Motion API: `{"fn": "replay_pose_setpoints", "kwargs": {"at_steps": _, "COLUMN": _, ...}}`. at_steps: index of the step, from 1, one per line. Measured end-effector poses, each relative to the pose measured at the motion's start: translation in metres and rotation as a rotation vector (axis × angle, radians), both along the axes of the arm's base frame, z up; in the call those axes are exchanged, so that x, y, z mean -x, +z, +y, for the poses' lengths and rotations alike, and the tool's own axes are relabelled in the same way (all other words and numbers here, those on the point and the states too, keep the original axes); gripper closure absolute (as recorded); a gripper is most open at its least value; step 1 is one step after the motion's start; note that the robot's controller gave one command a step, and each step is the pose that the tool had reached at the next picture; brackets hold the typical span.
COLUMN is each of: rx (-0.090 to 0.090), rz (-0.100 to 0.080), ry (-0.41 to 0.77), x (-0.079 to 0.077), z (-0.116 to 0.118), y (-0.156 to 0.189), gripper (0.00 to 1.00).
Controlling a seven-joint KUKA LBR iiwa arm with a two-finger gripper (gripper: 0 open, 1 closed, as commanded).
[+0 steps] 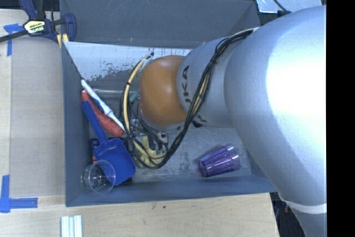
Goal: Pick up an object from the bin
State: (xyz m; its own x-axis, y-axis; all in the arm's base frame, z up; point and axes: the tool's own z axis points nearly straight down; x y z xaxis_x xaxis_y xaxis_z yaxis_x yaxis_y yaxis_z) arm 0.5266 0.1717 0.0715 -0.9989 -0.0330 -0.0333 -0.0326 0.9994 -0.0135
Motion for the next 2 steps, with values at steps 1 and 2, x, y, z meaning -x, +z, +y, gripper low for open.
{"fn": "replay_pose_setpoints", "kwargs": {"at_steps": 1, "rx": -0.007, "rz": -0.011, "ry": -0.005, "x": 0.010, "z": -0.013, "y": 0.004, "gripper": 1.00}}
{"fn": "replay_pose_setpoints", "kwargs": {"at_steps": 2, "rx": -0.002, "rz": -0.010, "ry": 0.058, "x": 0.013, "z": -0.001, "y": 0.000, "gripper": 0.00}}
